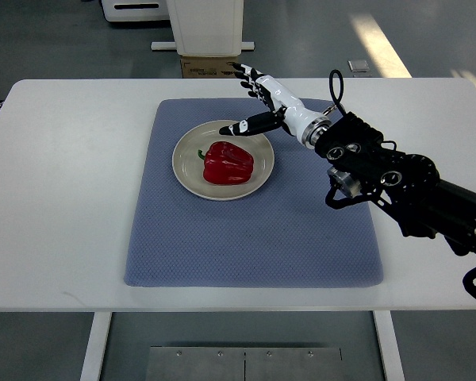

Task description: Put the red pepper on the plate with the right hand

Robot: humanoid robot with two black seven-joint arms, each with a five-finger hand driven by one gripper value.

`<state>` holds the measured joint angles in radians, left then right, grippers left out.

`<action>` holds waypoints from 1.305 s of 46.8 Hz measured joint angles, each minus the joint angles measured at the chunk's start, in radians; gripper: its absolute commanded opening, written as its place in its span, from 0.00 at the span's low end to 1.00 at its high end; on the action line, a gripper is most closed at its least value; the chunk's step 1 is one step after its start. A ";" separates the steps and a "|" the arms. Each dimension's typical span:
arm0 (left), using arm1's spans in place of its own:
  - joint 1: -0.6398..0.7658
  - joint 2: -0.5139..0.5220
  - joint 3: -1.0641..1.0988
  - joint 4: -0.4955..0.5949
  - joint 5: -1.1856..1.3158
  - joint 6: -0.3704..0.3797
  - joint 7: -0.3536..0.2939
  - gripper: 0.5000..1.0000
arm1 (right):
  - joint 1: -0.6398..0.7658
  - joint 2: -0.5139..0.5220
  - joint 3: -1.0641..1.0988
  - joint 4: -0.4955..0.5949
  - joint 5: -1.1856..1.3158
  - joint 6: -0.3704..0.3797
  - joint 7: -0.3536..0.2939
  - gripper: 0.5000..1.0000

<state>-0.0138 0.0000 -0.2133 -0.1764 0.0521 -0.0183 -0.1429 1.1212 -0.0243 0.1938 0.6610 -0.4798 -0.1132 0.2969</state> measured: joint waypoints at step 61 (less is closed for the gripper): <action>0.000 0.000 0.000 0.000 0.000 0.000 0.000 1.00 | -0.300 0.015 0.861 0.057 0.000 0.002 -0.010 1.00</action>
<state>-0.0138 0.0000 -0.2132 -0.1764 0.0521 -0.0184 -0.1426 0.8211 -0.0091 1.0553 0.7179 -0.4801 -0.1112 0.2872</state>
